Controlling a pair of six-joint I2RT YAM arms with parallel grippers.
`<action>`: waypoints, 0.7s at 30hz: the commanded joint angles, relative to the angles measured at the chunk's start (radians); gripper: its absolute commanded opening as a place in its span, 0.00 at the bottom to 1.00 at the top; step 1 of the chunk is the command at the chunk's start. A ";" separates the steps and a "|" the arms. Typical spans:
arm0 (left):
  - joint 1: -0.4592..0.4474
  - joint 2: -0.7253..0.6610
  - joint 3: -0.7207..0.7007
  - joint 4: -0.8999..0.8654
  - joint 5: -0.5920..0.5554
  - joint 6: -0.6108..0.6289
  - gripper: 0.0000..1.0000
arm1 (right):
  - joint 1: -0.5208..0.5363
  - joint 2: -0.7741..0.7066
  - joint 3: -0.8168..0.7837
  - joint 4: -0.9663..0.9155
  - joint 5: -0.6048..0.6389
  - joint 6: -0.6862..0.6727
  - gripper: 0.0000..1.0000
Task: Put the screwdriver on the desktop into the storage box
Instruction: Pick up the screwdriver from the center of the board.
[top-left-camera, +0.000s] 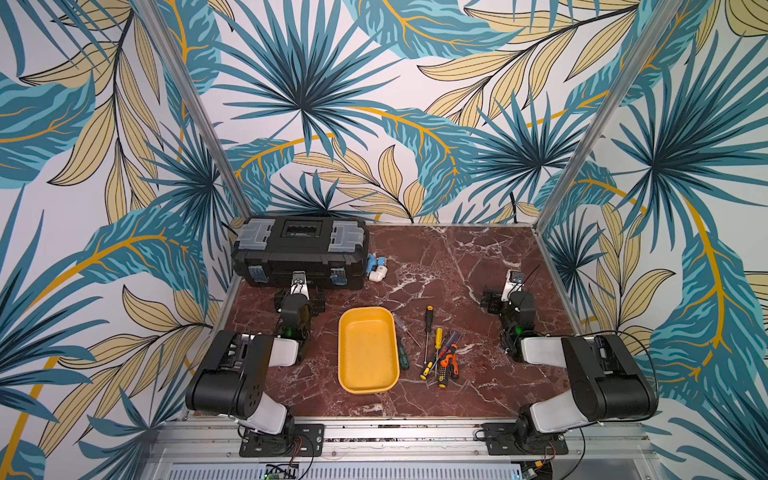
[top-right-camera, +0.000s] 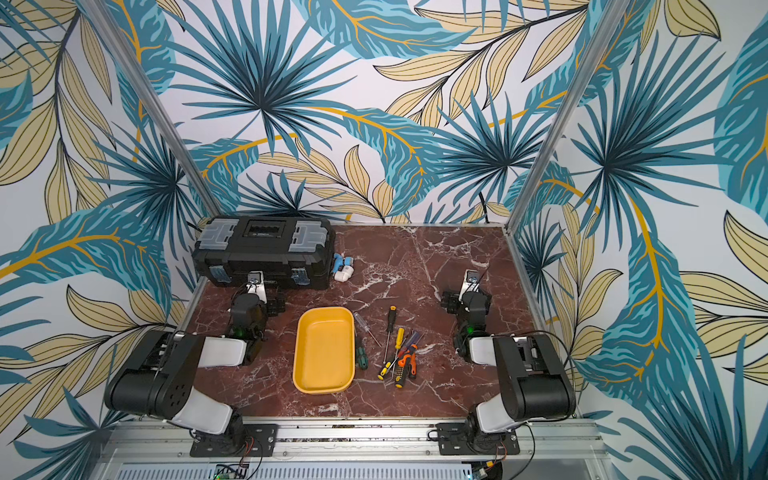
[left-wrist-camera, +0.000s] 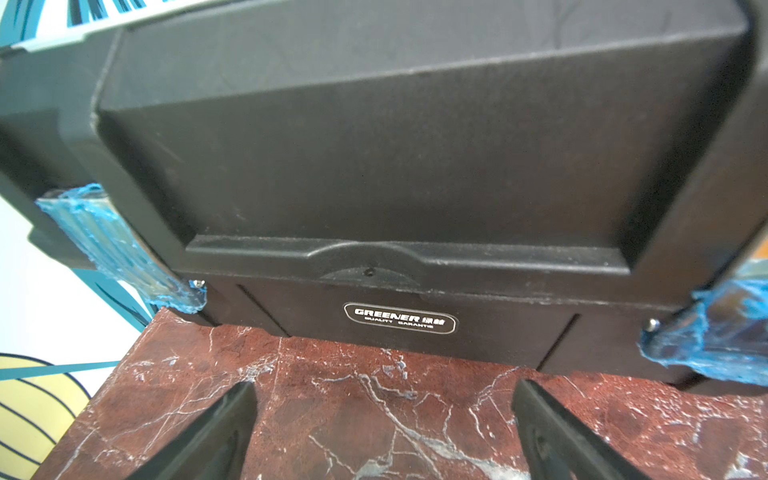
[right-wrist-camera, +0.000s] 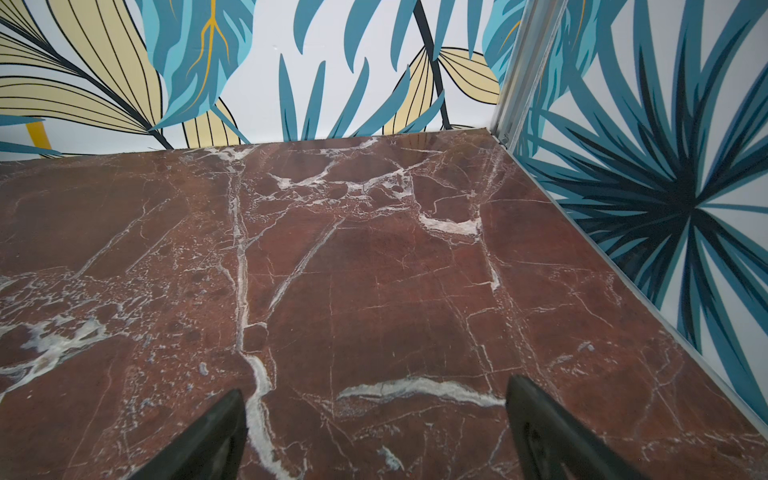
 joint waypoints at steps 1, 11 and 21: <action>0.003 -0.017 0.026 0.001 0.006 0.007 1.00 | 0.004 -0.014 0.000 0.002 0.001 -0.017 0.99; -0.059 -0.428 0.379 -1.101 -0.390 -0.387 1.00 | 0.014 -0.527 0.255 -1.165 0.153 0.633 1.00; -0.455 -0.724 0.267 -1.443 -0.087 -0.809 0.74 | 0.349 -0.277 0.601 -1.655 -0.011 0.628 0.82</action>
